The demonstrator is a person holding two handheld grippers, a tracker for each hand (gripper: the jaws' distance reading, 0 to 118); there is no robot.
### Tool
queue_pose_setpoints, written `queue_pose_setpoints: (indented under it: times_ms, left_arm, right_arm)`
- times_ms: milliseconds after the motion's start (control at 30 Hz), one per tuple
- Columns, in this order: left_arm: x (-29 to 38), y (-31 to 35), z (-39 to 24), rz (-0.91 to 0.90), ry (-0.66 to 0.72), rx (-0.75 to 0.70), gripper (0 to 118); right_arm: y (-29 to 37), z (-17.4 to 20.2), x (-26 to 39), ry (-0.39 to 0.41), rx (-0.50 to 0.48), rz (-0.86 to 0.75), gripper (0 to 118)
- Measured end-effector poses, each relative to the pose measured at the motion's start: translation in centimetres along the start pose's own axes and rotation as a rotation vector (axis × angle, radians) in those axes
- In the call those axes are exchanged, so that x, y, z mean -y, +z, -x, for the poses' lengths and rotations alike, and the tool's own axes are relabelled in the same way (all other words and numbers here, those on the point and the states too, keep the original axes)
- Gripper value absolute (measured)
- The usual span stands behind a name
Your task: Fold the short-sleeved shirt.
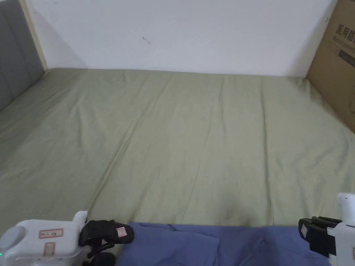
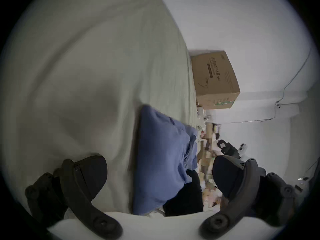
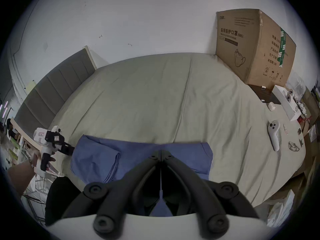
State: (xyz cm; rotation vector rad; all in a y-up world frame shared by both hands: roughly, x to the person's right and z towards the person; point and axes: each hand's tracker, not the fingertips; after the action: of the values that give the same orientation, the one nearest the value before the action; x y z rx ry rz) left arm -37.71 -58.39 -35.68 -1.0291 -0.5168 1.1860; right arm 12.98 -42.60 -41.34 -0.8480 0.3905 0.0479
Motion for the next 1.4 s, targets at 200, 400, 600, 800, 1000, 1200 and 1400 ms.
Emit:
queue_pose_setpoints:
  times_ms: [200,400,600,800,1000,1200,1400]
  left_arm:
    - [-1.9,-5.5,0.0,0.132,0.033,0.170,118]
    - [-0.9,-5.6,-1.3,0.047,-0.011,-0.186,11]
    - [2.4,-4.3,-5.8,-0.077,-0.195,-0.324,11]
    - [6.2,-0.9,-13.7,-0.322,-0.589,-0.966,11]
    - [6.8,-1.6,-16.8,-0.300,-0.575,-0.929,11]
    - [6.2,-10.7,-19.5,-0.108,-0.395,-0.529,12]
    - [6.6,-19.6,-19.2,0.111,-0.351,-0.350,113]
  right_arm:
    - [0.1,1.0,-0.7,0.053,0.027,0.013,0]
    - [-0.9,1.9,-1.2,0.056,0.007,0.026,0]
    - [-1.4,2.9,-1.1,0.070,-0.052,0.035,0]
    - [-0.4,2.2,-1.0,0.065,-0.088,0.004,0]
    - [0.7,0.3,0.0,0.013,-0.109,-0.015,0]
    - [2.6,-2.4,1.0,-0.029,-0.077,-0.032,0]
    - [3.5,-5.0,2.0,-0.084,-0.028,-0.011,0]
